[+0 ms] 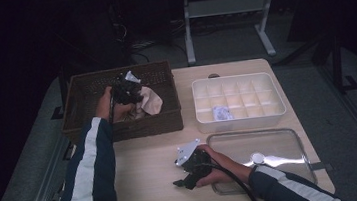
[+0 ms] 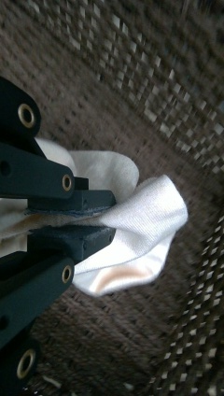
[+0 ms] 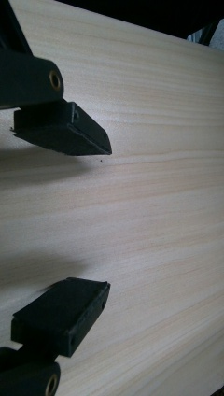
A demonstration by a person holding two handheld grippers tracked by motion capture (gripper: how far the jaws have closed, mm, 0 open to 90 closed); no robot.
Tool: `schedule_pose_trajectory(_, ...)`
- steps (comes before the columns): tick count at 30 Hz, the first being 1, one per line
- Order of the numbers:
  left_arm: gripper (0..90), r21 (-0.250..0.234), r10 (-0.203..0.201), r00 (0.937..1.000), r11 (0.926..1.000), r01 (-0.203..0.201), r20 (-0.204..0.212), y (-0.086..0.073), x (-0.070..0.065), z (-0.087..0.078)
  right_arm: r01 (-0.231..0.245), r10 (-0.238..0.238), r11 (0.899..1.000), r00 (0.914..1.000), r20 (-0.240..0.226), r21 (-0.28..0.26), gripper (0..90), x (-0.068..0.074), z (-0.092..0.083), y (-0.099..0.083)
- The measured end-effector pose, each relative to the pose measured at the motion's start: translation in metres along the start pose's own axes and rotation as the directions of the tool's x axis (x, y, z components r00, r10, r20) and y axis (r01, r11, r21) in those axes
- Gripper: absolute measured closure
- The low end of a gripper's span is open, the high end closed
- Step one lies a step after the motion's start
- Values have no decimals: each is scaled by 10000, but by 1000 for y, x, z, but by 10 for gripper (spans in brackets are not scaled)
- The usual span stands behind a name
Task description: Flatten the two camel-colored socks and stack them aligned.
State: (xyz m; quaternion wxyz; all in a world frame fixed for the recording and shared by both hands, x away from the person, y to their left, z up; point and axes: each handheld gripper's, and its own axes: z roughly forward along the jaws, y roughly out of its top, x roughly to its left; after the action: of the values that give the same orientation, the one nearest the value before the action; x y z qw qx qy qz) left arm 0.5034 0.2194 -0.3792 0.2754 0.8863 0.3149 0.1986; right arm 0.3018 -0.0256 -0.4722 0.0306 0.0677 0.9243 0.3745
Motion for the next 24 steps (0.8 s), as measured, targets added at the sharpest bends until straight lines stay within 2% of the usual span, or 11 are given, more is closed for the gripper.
schedule_pose_trajectory(4,826,-422,-203,9998,9989,203,-2,3,3,-11,-3,3,10000,10000,-16,-15,269,0,0,0)
schedule_pose_trajectory(5,827,-481,-141,9999,9988,136,-100,4,3,-13,6,-6,10000,10000,-17,-22,269,0,0,0)
schedule_pose_trajectory(7,827,-799,-331,9994,9963,327,-27,5,4,-19,39,-39,10000,10000,-16,-33,269,0,0,0)
schedule_pose_trajectory(9,827,-1035,-340,9993,9941,325,-125,5,5,-24,94,-94,9999,10000,-25,-78,270,-1,0,0)
schedule_pose_trajectory(16,823,-806,-628,9980,9948,623,-39,-1,12,-29,63,-64,9999,10000,-18,-81,269,-1,0,-1)
schedule_pose_trajectory(18,823,-611,-501,9986,9969,490,-173,-3,12,-28,85,-85,9999,10000,-17,-69,269,-1,0,-1)
schedule_pose_trajectory(21,825,-872,-639,9978,9943,622,-166,-4,13,-30,100,-100,9999,10000,-2,-76,269,-1,0,-1)
schedule_pose_trajectory(24,826,-965,-623,9976,9936,590,-314,-3,13,-32,92,-92,9999,10000,-9,-93,269,-1,0,-1)
